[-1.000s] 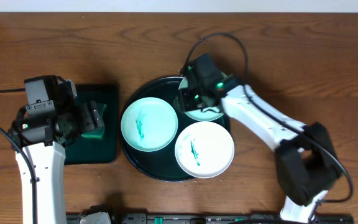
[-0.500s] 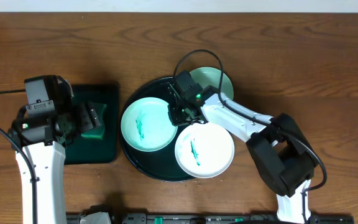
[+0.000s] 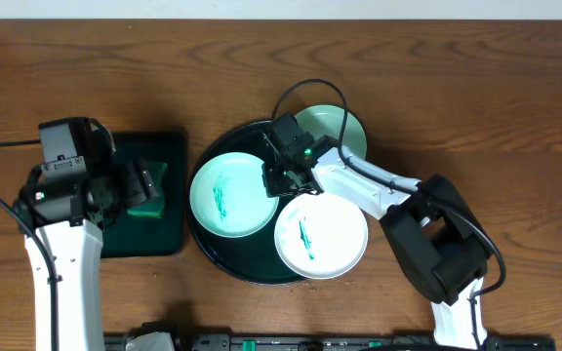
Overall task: Clean dirty plates on tray and stack at the side
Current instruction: 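Reach the right gripper to the top plate rim and grasp it, then grasp the green sponge from the small black tray with the left gripper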
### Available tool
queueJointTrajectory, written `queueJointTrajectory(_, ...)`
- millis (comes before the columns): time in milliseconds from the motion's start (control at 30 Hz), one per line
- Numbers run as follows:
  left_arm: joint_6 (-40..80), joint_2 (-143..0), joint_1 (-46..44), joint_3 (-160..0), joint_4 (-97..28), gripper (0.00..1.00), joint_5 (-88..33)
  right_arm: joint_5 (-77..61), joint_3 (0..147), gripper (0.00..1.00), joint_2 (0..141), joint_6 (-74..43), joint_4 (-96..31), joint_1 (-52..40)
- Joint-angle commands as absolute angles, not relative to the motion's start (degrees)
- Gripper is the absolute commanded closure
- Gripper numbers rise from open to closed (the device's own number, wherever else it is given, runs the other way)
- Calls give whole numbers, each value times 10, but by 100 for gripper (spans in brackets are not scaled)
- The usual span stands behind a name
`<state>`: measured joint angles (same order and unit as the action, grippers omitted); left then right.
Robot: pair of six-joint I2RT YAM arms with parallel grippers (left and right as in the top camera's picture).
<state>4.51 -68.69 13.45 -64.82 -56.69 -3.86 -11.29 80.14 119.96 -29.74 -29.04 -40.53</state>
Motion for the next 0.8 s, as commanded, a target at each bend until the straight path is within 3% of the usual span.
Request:
queueJointTrajectory(0,50,-705,138,-657,-569,15,-29,-106,808,99,1217,-299,-291,-412)
queueJointTrajectory(433,3,-869,148,-657,-526,17,-18,-123,808,99,1217,-260,-291,-411)
queueJointTrajectory(767,-54,-984,159,-657,-439,25,-37,-125,808,99,1217,-260,-293,-410)
